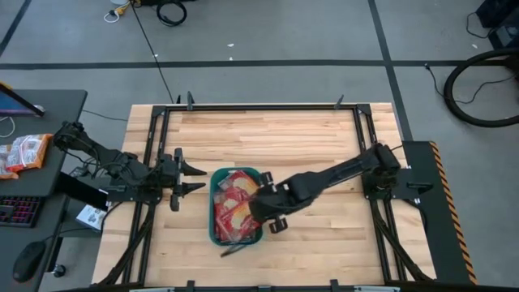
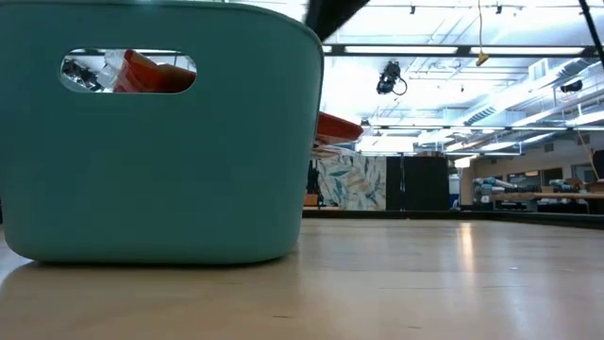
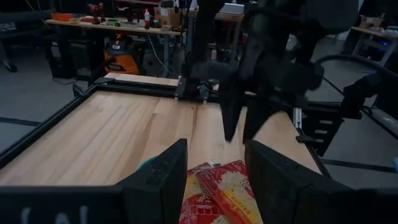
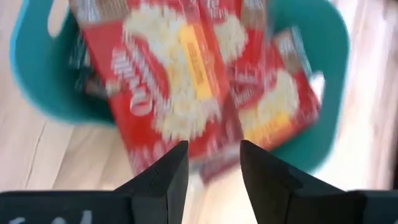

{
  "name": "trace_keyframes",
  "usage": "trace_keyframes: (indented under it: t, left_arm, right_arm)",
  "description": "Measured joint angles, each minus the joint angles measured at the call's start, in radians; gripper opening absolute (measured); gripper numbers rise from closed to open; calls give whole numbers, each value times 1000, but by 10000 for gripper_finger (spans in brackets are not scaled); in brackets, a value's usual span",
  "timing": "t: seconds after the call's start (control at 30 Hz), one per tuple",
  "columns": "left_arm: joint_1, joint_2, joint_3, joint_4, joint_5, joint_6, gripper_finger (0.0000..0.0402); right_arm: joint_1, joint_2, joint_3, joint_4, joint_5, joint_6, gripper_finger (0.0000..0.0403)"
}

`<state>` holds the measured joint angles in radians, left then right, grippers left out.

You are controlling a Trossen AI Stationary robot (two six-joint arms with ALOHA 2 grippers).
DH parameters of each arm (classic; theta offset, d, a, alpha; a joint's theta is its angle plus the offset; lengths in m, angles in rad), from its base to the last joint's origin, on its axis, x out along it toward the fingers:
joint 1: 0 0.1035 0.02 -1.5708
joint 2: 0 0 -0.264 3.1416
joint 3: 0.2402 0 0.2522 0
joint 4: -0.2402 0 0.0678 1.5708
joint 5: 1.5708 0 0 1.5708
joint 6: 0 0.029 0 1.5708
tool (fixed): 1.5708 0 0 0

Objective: Sort popcorn bags into baskets
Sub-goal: Put the red popcorn bag into the green bin

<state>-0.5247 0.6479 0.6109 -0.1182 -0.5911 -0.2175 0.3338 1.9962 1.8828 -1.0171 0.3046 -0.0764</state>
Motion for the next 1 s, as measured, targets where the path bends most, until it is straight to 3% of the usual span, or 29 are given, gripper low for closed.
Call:
trace_keyframes:
  t: [0.17, 0.4, 0.5, 0.67, 0.8, 1.0]
  left_arm:
    - [0, 0, 0, 0, 0, -7, 164]
    - [0, 0, 0, 1, 0, -7, 164]
    - [0, 0, 0, 0, 0, -7, 164]
    - [0, 0, 0, 0, 0, -7, 164]
    - [0, 0, 0, 0, 0, -7, 164]
    - [0, 0, 0, 1, 0, -7, 164]
  right_arm:
    - [26, -23, -24, -160, 2, 146, 149]
    - [25, -20, -236, -90, -58, 267, 149]
    - [8, -20, -324, -26, -120, 339, 149]
    - [-31, -20, -392, 154, -323, 490, 149]
    - [-43, -20, -386, 234, -284, 572, 149]
    - [-101, -20, -381, 395, -199, 501, 149]
